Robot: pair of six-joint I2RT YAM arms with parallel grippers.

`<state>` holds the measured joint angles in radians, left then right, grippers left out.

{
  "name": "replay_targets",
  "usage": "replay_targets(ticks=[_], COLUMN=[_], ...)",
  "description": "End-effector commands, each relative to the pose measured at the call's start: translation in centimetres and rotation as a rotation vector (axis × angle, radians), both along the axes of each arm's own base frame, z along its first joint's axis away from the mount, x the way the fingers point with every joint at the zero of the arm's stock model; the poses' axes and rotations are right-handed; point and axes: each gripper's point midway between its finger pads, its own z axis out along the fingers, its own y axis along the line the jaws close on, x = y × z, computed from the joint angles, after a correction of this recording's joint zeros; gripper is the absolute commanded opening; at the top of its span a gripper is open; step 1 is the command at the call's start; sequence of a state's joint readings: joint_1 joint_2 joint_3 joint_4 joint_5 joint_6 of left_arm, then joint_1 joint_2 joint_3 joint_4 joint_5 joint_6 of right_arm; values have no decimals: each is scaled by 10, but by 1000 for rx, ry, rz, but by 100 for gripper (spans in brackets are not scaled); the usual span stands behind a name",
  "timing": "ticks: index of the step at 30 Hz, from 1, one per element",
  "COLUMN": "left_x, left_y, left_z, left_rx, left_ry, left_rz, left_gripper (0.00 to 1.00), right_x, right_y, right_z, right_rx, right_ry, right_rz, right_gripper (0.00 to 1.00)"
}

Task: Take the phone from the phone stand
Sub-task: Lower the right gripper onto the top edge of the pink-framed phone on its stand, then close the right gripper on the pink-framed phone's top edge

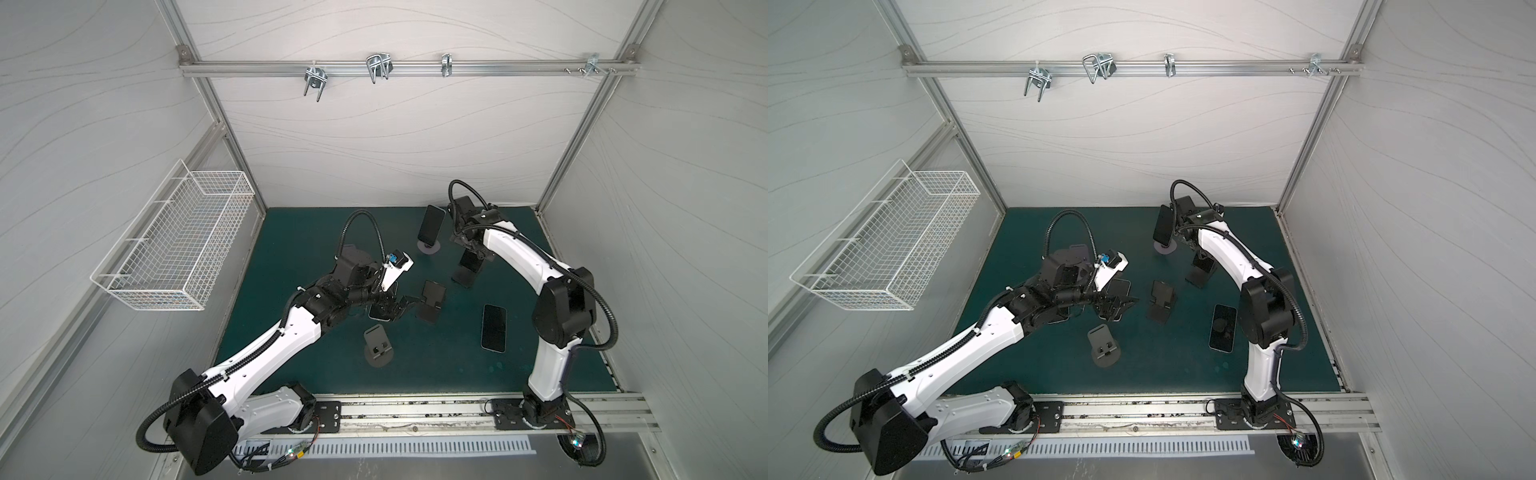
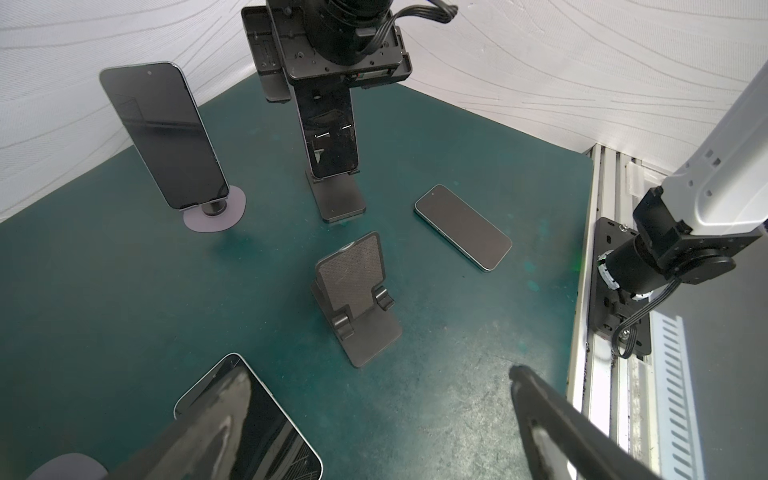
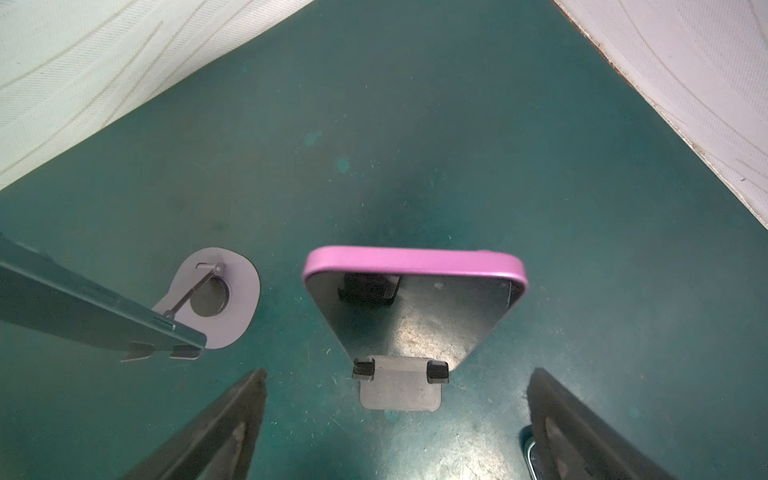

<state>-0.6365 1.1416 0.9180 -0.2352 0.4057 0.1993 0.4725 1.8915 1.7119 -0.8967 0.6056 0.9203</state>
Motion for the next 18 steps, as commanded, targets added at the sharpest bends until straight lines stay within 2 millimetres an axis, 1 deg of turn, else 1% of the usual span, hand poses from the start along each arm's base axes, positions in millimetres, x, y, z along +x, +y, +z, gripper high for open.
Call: replay_targets(ticks=[1, 8, 11, 18], left_x=[4, 6, 7, 10], left_y=[-3, -2, -2, -2], left_z=[12, 12, 12, 12], left_rx=[-1, 4, 5, 10], left_ry=[-60, -67, -69, -76], left_rz=[-12, 6, 13, 25], left_gripper=[98, 99, 99, 99], right_x=[4, 8, 9, 13], right_y=[-8, -7, -9, -16], right_z=[2, -3, -1, -1], right_rx=[-6, 9, 9, 4], right_ry=[-16, -4, -10, -15], right_rz=[-44, -27, -26, -39], right_gripper=[99, 98, 98, 97])
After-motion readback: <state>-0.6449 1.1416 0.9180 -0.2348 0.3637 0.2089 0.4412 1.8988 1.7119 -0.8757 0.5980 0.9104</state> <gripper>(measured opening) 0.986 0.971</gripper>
